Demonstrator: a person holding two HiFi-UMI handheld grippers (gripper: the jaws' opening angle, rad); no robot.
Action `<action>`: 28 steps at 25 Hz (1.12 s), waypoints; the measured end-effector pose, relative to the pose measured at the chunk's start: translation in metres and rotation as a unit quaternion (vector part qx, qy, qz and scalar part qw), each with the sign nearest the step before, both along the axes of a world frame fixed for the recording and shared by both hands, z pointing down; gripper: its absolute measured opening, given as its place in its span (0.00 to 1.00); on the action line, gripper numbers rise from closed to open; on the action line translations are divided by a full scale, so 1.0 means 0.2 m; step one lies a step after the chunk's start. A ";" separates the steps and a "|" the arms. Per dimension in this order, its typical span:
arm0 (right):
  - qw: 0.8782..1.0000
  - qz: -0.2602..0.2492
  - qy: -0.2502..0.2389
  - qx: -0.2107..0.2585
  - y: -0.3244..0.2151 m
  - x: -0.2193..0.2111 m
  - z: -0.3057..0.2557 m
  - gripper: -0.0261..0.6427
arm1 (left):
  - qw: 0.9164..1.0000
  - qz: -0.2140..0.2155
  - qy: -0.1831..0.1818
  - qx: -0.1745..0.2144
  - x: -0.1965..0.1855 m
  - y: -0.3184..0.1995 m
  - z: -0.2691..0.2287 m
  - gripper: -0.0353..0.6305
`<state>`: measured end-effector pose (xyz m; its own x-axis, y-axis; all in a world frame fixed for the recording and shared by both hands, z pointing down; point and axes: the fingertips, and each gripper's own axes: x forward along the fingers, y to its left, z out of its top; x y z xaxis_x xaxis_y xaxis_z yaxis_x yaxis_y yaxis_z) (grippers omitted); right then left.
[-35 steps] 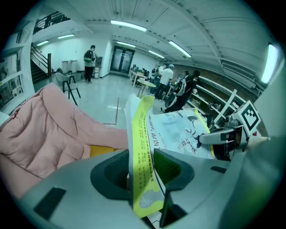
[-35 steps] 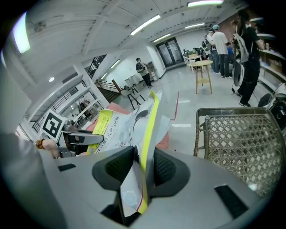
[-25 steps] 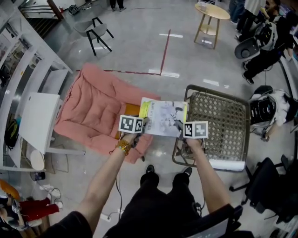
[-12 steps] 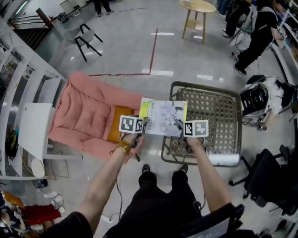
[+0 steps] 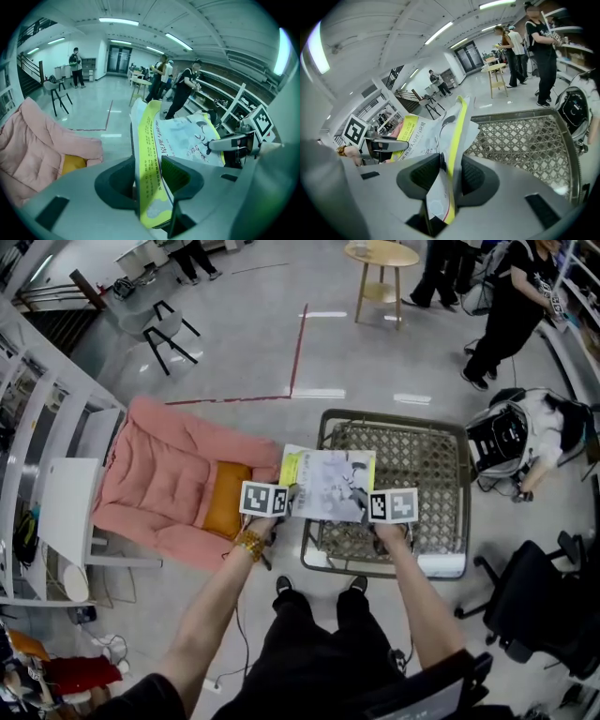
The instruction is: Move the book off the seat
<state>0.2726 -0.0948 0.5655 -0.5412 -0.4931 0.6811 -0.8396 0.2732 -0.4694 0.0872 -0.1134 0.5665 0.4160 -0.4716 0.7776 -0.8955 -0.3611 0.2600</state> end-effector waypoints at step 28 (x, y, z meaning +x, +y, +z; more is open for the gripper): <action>0.999 0.036 0.017 0.013 -0.03 0.11 -0.03 0.23 | 0.999 0.036 0.018 0.003 0.12 -0.09 0.00 0.30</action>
<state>0.2948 -0.0998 0.5593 -0.4803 -0.5475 0.6852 -0.8729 0.2225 -0.4341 0.1112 -0.1319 0.5660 0.4765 -0.4440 0.7588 -0.8572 -0.4263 0.2889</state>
